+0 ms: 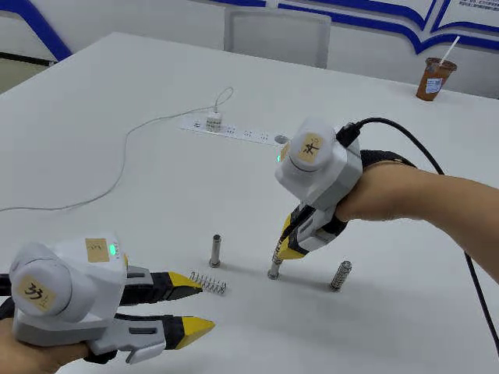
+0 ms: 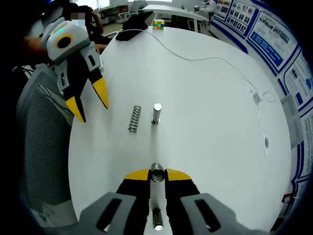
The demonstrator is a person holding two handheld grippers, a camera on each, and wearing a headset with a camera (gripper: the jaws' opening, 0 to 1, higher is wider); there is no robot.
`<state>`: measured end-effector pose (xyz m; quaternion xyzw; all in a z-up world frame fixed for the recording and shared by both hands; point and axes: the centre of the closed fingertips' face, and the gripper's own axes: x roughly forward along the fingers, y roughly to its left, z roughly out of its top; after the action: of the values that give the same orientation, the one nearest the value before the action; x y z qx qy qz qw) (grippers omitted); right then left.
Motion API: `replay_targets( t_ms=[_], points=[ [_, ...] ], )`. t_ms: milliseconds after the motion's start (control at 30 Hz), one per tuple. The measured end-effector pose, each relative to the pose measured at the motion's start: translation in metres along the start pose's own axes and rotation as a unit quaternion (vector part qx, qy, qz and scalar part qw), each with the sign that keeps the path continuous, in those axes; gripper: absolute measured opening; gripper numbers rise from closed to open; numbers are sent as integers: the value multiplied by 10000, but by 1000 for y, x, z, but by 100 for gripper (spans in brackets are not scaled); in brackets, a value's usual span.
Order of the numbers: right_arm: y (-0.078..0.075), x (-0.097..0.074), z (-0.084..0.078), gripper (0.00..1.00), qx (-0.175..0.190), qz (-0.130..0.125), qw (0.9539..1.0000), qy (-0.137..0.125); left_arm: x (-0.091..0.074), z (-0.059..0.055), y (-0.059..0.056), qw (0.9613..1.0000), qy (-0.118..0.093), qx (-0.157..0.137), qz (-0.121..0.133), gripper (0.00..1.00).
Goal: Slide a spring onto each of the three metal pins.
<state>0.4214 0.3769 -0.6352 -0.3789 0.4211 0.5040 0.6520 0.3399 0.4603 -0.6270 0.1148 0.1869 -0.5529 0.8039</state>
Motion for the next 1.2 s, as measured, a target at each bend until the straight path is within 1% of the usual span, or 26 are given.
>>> replay_targets(
  t_ms=[333,667,900,1200],
  points=[
    [1,16,-6,12,81,25,9999,92,0,-2,0,10000,28,-14,7,28],
    [1,24,-9,12,158,25,9998,143,1,-4,0,10000,38,-31,5,28],
    [2,27,-12,13,204,24,9997,152,0,-4,1,10000,25,-46,19,28],
    [1,22,-9,20,224,-36,9997,60,0,-3,2,10000,17,-33,19,28]
  ],
)
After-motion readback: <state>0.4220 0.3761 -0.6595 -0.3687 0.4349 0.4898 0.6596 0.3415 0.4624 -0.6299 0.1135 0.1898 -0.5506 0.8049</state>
